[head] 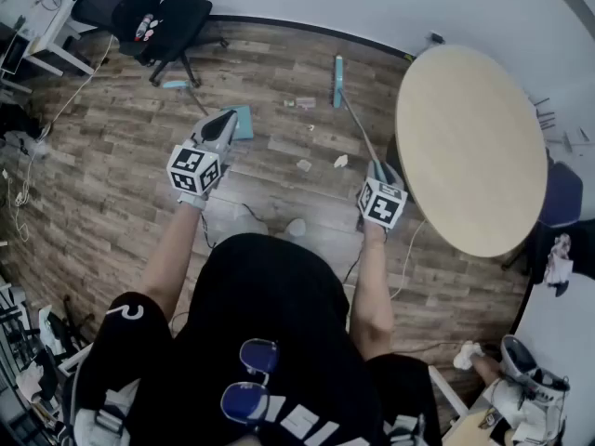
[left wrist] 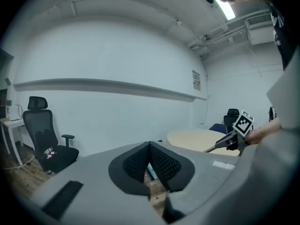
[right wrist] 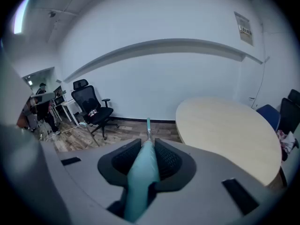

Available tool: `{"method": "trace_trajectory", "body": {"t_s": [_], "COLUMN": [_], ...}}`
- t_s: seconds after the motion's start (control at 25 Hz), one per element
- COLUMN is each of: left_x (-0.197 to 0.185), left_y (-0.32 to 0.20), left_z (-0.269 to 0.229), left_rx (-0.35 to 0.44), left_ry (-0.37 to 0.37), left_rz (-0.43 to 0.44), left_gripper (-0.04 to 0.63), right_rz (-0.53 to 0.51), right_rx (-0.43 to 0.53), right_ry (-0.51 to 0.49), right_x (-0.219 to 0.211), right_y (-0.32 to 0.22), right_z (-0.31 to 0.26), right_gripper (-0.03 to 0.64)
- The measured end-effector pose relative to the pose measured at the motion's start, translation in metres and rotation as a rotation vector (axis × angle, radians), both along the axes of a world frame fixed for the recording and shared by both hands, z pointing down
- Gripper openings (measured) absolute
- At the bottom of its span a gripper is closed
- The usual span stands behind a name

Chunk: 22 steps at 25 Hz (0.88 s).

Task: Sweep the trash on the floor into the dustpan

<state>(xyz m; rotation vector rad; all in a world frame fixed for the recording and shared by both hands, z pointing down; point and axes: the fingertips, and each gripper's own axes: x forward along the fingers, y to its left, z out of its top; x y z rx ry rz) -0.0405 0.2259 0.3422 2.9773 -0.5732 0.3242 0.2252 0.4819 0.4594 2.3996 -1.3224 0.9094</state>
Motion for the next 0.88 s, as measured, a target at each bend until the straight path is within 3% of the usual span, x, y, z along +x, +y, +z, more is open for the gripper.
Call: {"method": "trace_trajectory", "body": {"t_s": [0.36, 0.88], "left_x": [0.019, 0.062], "left_y": [-0.007, -0.01], "left_z": [0.018, 0.093], "left_rx": [-0.008, -0.104], "left_ry": [-0.025, -0.066], "left_rz": [0.035, 0.223], "left_gripper": [-0.003, -0.003], "right_rz": [0.021, 0.231], "right_rx": [-0.025, -0.156], "right_ry": [-0.016, -0.102], "right_x": [0.002, -0.027], "right_y": [-0.003, 0.057], "right_z": [0.02, 0.09], "right_gripper": [0.084, 0.085]}}
